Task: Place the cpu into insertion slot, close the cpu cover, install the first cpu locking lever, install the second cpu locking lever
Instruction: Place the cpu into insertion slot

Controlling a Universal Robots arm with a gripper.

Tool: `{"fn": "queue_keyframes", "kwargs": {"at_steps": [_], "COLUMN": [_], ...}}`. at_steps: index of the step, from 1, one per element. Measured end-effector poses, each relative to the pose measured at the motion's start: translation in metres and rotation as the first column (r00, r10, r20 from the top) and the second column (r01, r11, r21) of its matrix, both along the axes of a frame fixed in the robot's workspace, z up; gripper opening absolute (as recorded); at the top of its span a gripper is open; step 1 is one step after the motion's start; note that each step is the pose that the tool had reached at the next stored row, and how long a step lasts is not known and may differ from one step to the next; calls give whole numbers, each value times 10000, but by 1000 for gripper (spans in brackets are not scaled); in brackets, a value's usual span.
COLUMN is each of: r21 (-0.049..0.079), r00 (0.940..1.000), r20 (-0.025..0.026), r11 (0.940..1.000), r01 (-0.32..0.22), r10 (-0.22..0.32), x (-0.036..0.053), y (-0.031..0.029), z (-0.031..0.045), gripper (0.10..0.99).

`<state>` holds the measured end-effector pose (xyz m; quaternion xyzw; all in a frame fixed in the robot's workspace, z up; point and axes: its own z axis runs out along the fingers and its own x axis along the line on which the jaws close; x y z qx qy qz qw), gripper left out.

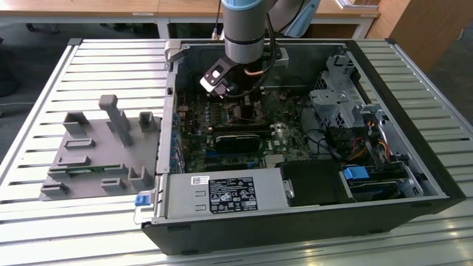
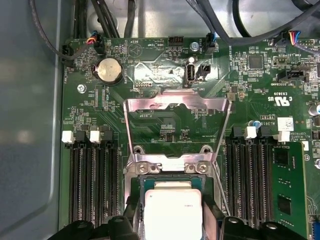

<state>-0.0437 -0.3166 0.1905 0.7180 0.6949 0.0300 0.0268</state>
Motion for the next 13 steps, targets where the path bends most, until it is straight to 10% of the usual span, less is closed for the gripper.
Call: {"fn": "queue_keyframes", "kwargs": {"at_steps": [13], "r21": [-5], "r00": [10000], "r20": [-4], "r11": [10000], "r01": [0], "r10": [0], "x": [-1], "y": [-1], "z": [137], "gripper": [600]}}
